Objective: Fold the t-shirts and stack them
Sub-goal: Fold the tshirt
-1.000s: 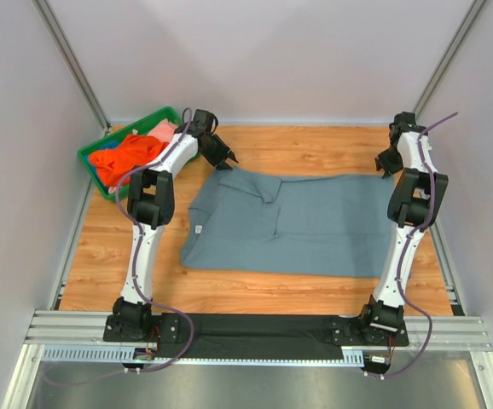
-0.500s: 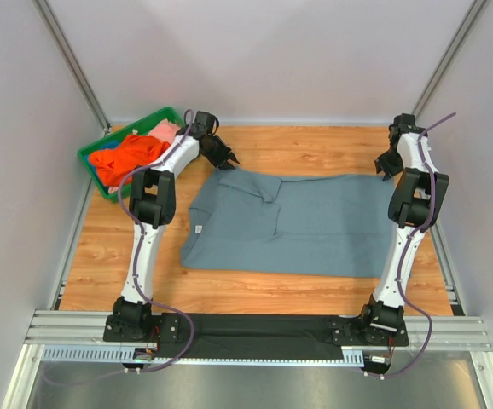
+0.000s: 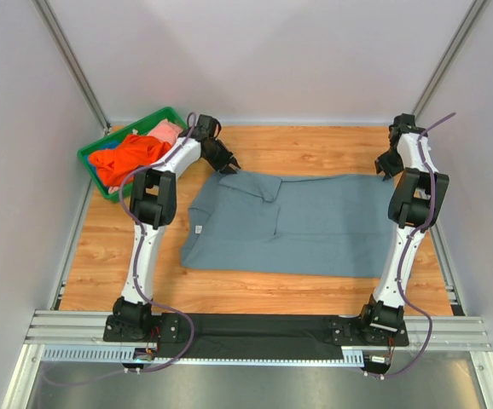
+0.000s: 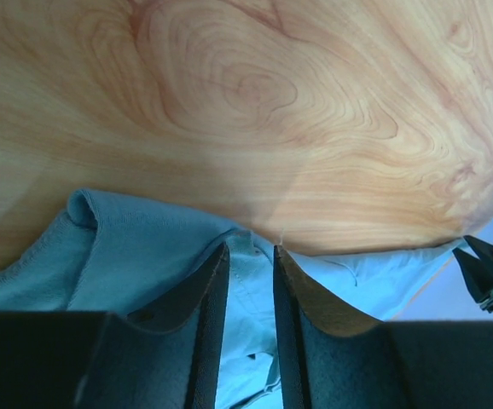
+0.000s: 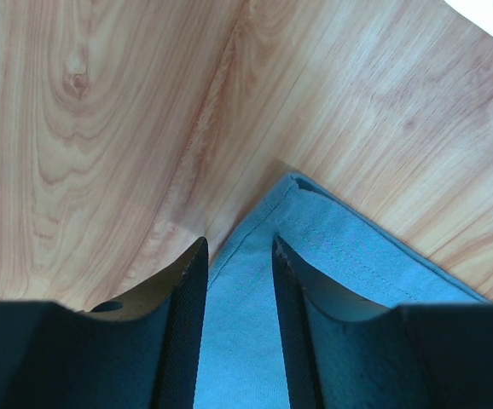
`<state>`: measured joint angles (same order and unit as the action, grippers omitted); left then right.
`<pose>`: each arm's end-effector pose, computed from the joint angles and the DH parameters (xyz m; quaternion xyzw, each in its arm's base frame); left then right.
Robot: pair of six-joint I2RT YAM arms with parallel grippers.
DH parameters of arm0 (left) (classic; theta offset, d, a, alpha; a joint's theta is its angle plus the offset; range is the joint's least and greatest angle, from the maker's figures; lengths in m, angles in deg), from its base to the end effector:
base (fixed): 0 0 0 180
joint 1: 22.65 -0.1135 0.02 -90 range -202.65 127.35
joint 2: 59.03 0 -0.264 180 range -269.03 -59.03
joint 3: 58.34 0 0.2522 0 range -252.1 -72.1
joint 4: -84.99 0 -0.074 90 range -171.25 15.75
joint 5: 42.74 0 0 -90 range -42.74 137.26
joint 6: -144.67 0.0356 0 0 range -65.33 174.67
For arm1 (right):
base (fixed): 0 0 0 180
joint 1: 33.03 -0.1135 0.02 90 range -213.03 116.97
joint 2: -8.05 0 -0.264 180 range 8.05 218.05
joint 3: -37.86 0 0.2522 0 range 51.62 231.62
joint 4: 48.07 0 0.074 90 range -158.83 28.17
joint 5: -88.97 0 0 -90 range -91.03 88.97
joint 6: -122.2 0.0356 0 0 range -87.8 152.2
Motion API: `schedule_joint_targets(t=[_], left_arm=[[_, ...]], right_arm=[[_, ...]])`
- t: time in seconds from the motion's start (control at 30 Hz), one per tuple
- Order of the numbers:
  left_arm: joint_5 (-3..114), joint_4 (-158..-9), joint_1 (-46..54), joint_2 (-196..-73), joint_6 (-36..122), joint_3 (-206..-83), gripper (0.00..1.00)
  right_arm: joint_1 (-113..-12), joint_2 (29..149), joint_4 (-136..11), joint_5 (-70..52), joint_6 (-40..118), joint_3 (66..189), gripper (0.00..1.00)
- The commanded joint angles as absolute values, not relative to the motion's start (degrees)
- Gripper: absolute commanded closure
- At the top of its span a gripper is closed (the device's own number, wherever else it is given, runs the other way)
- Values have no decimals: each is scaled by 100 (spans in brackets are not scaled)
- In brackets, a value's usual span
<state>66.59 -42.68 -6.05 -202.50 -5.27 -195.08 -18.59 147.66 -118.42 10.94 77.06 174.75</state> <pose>0.5121 -0.1650 0.1488 -0.3092 0.8995 -0.2899 0.1062 0.4869 -0.1330 0.1685 0.5000 0.8473 -0.0611 0.1683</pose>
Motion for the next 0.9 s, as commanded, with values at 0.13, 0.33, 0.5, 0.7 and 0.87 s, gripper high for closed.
schedule_joint_targets(t=[0.13,0.33,0.5,0.7,0.87], left_arm=[[6493,-4249,-516,-19553,-61,-18926,64],[6563,-4266,-516,-19280,62,-18953,62],[6449,-4188,-525,-18893,167,-18979,60],[6422,-3827,-586,-18183,229,-18339,59],[6492,-3677,-709,-17575,439,-17399,59]], right_arm=[[-1914,14393,-11536,690,7204,17414,62],[-2326,13876,-11211,144,5903,17414,60],[-2669,13339,-10623,-1067,5243,16975,59],[-3818,13293,-10155,-2641,4592,16658,58],[-4585,13619,-10041,-2828,4485,16842,58]])
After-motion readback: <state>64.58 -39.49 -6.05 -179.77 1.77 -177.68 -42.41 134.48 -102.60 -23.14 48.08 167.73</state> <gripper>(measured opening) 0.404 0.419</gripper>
